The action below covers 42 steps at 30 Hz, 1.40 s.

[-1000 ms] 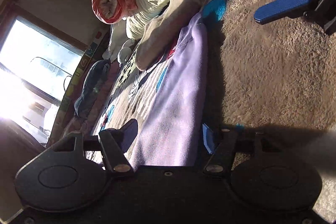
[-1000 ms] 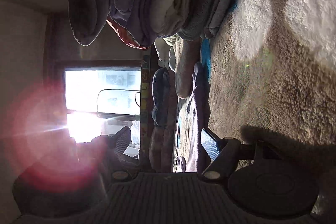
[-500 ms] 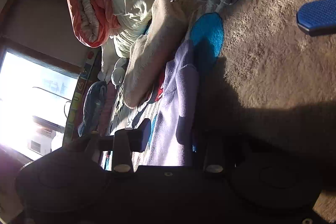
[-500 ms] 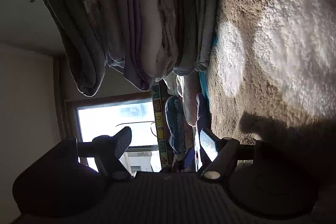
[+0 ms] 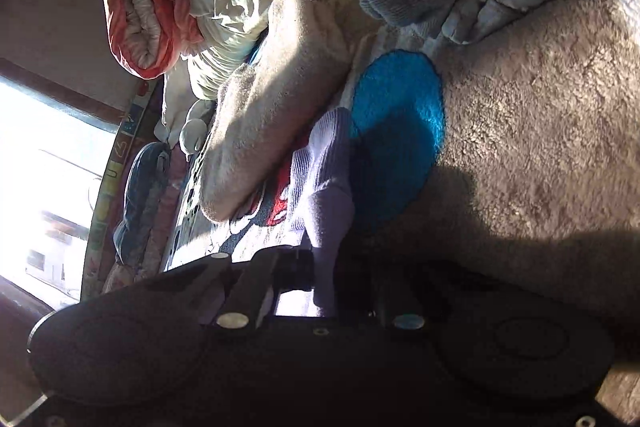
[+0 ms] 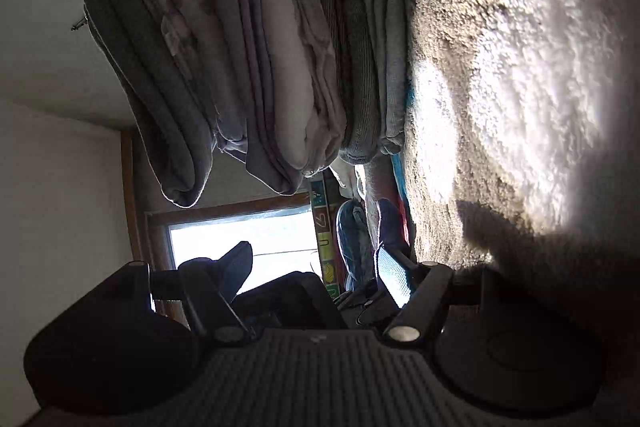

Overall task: Fold clothes
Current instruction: 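Roll both grippers and grasp the sweatshirt side edge, then lift the held lavender sleeve and lay it across the sweatshirt with the left gripper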

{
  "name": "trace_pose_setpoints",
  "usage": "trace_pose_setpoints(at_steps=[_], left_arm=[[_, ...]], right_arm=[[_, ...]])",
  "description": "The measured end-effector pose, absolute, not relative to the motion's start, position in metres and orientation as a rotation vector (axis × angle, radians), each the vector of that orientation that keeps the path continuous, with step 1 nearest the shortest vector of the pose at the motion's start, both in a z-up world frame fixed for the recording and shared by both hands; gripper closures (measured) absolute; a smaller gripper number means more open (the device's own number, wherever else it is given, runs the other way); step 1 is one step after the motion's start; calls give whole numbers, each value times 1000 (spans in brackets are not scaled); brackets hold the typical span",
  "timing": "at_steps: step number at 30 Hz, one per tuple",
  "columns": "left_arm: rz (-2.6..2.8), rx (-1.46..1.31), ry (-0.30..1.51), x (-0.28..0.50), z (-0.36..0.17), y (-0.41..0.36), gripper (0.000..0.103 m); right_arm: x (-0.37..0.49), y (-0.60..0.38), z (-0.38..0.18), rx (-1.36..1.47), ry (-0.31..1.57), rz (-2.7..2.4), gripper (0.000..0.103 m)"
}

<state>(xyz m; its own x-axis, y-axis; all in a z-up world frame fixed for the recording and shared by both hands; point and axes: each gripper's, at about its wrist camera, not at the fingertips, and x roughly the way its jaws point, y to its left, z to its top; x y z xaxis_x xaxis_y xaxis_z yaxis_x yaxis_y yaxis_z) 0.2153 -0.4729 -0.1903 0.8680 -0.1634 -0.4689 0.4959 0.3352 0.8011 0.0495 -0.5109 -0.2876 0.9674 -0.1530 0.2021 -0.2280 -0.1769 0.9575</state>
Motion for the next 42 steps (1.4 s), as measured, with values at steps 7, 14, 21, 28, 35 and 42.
trace_pose_setpoints(at_steps=[7, 14, 21, 28, 35, 42], left_arm=[[-506, 816, 417, 231, -113, -433, 100], [-550, 529, 378, 233, -20, -354, 100], [-479, 400, 344, 227, 30, -279, 100], [-396, 305, 340, 219, 55, -199, 100], [-304, 218, 343, 207, 65, -118, 100], [-214, 96, 393, 204, 53, -43, 100]], right_arm=[[72, -487, -245, 1437, -104, 79, 23], [114, -424, -184, 969, 179, 250, 17], [79, -322, -160, 600, 377, 332, 17], [76, -245, -154, 336, 483, 344, 23], [65, -219, -159, 179, 497, 328, 32], [58, -217, -159, 130, 469, 283, 39]])
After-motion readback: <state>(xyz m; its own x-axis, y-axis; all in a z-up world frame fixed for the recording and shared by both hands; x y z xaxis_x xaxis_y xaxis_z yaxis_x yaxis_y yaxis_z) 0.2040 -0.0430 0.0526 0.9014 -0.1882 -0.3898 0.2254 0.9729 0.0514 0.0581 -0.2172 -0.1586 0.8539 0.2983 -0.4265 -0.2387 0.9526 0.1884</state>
